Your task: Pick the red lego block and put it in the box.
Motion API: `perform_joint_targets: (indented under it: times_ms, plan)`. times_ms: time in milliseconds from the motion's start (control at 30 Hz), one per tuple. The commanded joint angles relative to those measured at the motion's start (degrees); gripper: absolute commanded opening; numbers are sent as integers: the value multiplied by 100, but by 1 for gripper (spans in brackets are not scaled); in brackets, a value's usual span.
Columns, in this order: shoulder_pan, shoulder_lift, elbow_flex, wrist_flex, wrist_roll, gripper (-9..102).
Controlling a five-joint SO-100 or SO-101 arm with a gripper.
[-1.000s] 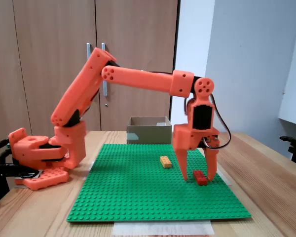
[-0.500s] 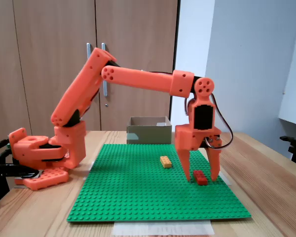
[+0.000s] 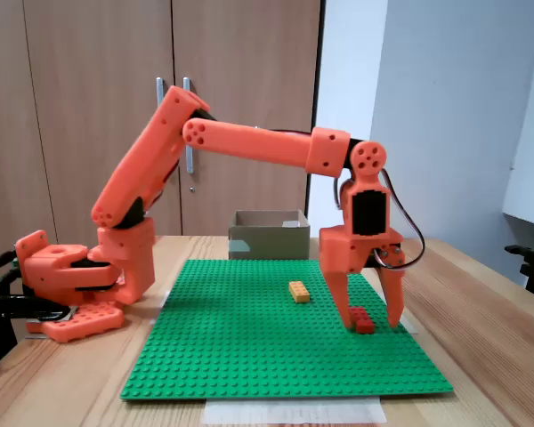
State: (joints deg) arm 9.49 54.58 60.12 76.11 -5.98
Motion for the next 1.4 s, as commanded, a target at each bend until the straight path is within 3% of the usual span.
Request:
perform_joint_targets:
  times_ms: [0, 467, 833, 1367]
  plan:
    - [9, 53, -18, -53, 35, 25]
    - [26, 53, 53, -237, -9, 24]
    - [62, 79, 97, -413, -18, 12]
    - [97, 114, 176, -554, -114, 8]
